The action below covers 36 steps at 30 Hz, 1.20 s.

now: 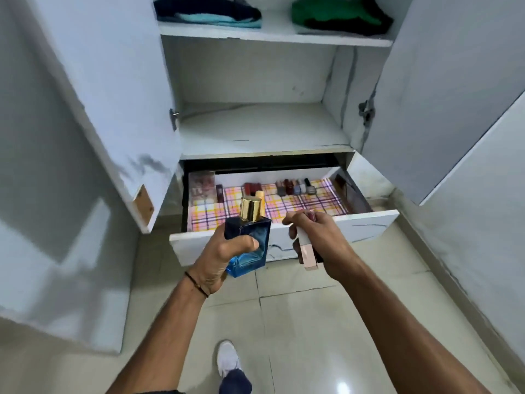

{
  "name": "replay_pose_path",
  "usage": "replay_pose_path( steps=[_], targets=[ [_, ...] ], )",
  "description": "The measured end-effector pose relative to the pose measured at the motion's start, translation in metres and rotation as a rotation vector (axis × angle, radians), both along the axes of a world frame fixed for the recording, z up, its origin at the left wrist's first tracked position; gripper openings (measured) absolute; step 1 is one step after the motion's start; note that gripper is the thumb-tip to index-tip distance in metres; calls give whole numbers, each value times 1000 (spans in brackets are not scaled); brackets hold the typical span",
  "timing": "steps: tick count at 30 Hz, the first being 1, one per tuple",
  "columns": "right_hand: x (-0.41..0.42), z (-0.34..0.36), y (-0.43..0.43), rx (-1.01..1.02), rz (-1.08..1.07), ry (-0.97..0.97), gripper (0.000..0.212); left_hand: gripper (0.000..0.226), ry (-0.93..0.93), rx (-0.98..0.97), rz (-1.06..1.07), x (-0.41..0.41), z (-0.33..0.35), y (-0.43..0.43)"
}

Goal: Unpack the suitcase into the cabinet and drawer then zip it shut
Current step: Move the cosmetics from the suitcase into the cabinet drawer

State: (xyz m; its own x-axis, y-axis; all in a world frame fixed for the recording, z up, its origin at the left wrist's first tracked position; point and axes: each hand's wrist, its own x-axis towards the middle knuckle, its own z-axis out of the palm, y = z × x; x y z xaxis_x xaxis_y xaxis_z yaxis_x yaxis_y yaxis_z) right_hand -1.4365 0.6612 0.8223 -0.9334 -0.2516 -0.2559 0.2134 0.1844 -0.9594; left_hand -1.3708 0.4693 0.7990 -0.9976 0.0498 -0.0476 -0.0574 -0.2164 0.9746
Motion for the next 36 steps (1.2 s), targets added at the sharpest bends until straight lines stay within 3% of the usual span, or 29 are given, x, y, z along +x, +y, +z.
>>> replay_pose_path(
  steps=[4,7,13,17,21,25,27,30,36],
  targets=[
    [-79,1,-30,77,64,28,38,34,-42,-20,-116,-85,-5,-18],
    [-126,-13,-35,93,78,-13,31,49,-81,-48,-206,-136,-16,-20],
    [-203,-61,-18,130,66,-92,18,46,-225,-71,-301,-209,-46,-10],
    [-253,-87,-4,136,57,-113,17,61,-384,-105,-174,-245,-73,-4],
    [-294,-110,16,172,33,-170,22,47,-537,-64,49,-267,-93,2],
    [-321,-139,23,184,115,-239,13,54,-609,-92,218,-280,-108,10],
    [-328,-153,22,192,157,-281,14,41,-622,-99,270,-283,-115,16],
    [-336,-173,22,226,223,-329,16,22,-649,-139,288,-289,-126,26],
    [-338,-190,34,274,206,-393,21,46,-706,-176,199,-297,-141,38]
  ],
)
